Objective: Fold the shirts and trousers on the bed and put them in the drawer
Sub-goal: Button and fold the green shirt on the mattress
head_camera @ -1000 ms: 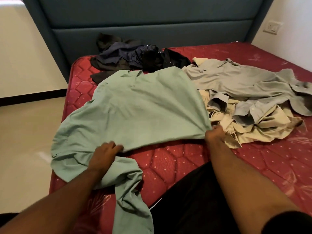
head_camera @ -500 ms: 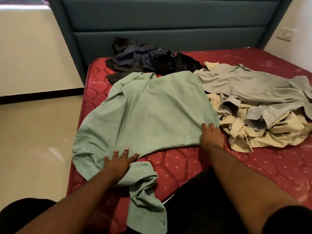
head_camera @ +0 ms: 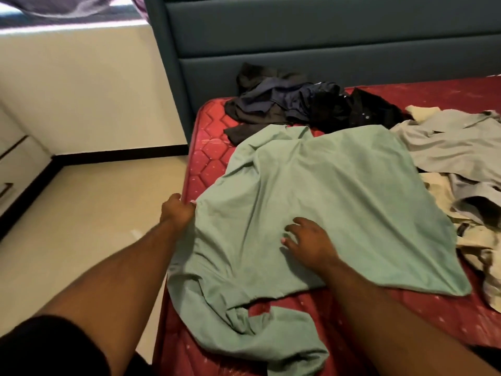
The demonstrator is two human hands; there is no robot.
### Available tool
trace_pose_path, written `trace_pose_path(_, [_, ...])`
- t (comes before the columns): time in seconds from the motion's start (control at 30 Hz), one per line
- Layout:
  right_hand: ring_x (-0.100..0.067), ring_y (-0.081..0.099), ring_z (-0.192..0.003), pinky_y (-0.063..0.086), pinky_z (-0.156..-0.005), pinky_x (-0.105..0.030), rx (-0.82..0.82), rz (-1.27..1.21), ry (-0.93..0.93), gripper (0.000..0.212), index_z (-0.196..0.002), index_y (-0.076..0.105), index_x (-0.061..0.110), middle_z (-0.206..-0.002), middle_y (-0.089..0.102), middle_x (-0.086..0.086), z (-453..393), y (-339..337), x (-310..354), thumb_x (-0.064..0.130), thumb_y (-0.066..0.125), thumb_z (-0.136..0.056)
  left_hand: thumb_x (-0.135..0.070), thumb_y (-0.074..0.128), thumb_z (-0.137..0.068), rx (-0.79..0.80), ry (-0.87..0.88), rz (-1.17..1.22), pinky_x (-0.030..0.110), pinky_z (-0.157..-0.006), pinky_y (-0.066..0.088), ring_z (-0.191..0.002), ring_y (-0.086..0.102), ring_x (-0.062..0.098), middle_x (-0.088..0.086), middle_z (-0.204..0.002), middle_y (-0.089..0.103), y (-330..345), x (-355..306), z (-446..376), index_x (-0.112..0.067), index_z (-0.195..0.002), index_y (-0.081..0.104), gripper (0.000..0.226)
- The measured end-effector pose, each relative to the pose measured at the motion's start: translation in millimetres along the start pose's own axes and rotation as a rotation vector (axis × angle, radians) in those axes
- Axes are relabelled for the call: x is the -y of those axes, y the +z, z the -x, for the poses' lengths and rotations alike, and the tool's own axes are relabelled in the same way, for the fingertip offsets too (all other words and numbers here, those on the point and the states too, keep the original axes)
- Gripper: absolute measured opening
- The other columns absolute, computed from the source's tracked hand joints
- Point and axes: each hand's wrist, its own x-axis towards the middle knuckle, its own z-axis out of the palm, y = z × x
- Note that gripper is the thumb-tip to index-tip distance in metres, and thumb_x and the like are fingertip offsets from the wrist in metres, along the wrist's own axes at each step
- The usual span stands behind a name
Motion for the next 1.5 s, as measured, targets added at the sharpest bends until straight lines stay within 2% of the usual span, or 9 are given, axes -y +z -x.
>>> trace_pose_path(0.1, [-0.023,0.026,-0.144,0.018,-0.116,-0.038,0.05,-0.071,-0.054,0.067,-0.141,0.046,0.027,-0.155,0.033,-0.005,-21.1,31.8,30.5,0.058,0.022,-0.086,-0.042,0.056,-0.096,0.423,-0.34,0.451,0.037,-0.078,0.054,-0.088,0.066,0.03,0.016,-0.102,0.071,-1.8,-9.8,-14.0,-0.003,-0.107,0.067,0.042])
trace_pose_path(0.23, [-0.023,0.027,-0.145,0.003,-0.116,-0.041,0.015,0.121,-0.003,0.063,-0.148,0.035,0.032,-0.155,0.033,0.003,-19.7,71.0,30.8,0.057,0.018,-0.093,-0.024,0.058,-0.097,0.86,-0.032,0.139,0.044,-0.099,0.05,-0.106,0.065,0.029,0.013,-0.114,0.07,14.9,-25.0,-5.2,-0.007,-0.115,0.068,0.026])
trace_pose_path(0.43, [-0.029,0.046,-0.134,0.016,-0.11,-0.045,-0.096,0.153,-0.042,0.06,-0.142,0.044,0.019,-0.142,0.052,-0.007,-19.0,72.2,30.9,0.042,0.039,-0.087,-0.077,0.068,-0.066,0.578,0.549,-0.339,0.046,-0.111,0.034,-0.126,0.047,0.03,0.005,-0.137,0.051,81.2,-27.1,37.5,-0.04,-0.142,0.036,0.091])
trace_pose_path(0.63, [-0.024,0.001,-0.15,-0.006,-0.118,-0.045,0.074,0.152,-0.03,0.065,-0.155,0.006,0.028,-0.163,0.009,-0.001,-21.2,68.1,29.6,0.051,0.017,-0.096,-0.004,0.085,-0.069,0.658,0.377,0.313,0.016,-0.077,0.051,-0.104,0.059,0.013,-0.009,-0.126,0.058,75.8,-33.9,51.7,-0.024,-0.143,0.042,0.088])
trace_pose_path(0.8, [-0.021,-0.009,-0.149,-0.008,-0.118,-0.047,0.144,0.131,-0.008,0.057,-0.152,-0.003,0.042,-0.163,-0.007,0.005,-24.4,63.2,32.5,0.056,0.009,-0.098,-0.004,0.082,-0.073,0.535,0.331,0.346,0.014,-0.075,0.054,-0.097,0.066,0.018,-0.003,-0.101,0.069,26.8,-40.6,13.6,-0.008,-0.125,0.061,0.056])
trace_pose_path(1.0, [-0.02,-0.013,-0.148,-0.011,-0.117,-0.048,0.189,0.143,-0.013,0.067,-0.148,-0.014,0.045,-0.162,-0.013,0.007,-25.8,63.9,31.3,0.062,-0.007,-0.084,-0.039,0.076,-0.081,-0.306,0.135,-0.198,0.047,-0.093,0.044,-0.112,0.052,0.042,0.021,-0.126,0.049,-59.9,13.2,-59.9,-0.019,-0.141,0.044,0.071])
trace_pose_path(1.23, [-0.02,-0.017,-0.148,-0.015,-0.115,-0.052,0.214,0.157,-0.007,0.057,-0.15,-0.011,0.044,-0.161,-0.015,0.007,-20.6,57.6,34.7,0.056,0.01,-0.099,-0.039,0.049,-0.086,-0.001,1.066,-0.401,0.049,-0.099,0.045,-0.117,0.059,0.032,0.014,-0.128,0.061,34.0,14.3,32.3,-0.017,-0.125,0.064,0.047])
trace_pose_path(1.37, [-0.016,-0.014,-0.148,-0.016,-0.113,-0.055,0.232,0.201,0.01,0.078,-0.149,-0.007,0.048,-0.161,-0.013,0.013,7.1,42.0,3.0,0.08,0.001,-0.079,-0.061,0.026,-0.095,0.285,0.865,-0.739,0.059,-0.116,-0.003,-0.15,0.005,0.026,0.003,-0.163,0.01,89.7,22.6,86.7,-0.032,-0.153,0.023,0.064])
trace_pose_path(1.5, [-0.014,-0.008,-0.149,-0.005,-0.114,-0.059,0.197,0.178,0.412,0.082,-0.149,-0.005,0.049,-0.161,-0.011,0.015,42.9,0.4,-107.5,0.085,0.016,-0.078,-0.082,-0.008,-0.074,0.356,0.785,-0.819,0.062,-0.113,-0.01,-0.15,-0.011,0.021,-0.007,-0.163,-0.012,103.4,39.9,86.6,-0.042,-0.153,-0.004,0.088])
